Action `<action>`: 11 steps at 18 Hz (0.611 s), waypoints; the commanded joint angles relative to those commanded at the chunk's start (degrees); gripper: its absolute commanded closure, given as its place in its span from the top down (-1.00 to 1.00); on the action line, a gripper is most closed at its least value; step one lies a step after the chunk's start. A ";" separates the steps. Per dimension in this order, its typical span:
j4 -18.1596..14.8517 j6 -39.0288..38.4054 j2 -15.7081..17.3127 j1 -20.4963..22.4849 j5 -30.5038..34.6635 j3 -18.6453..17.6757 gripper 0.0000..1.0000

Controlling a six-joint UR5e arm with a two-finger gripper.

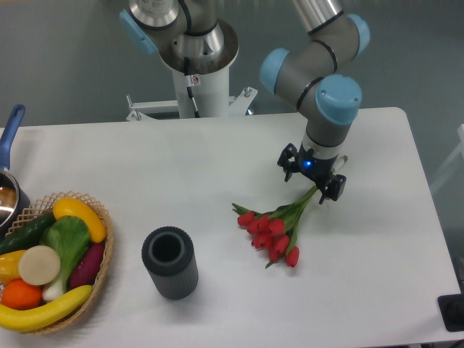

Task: Pick up the flowers from the table
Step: 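Close the gripper around the tulip stems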

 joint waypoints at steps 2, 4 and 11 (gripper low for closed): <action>0.17 -0.18 -0.96 -0.09 0.00 0.17 1.00; 0.61 -0.18 -2.10 -0.26 0.00 0.96 1.00; 1.41 0.09 -3.34 -1.23 -0.09 0.26 1.00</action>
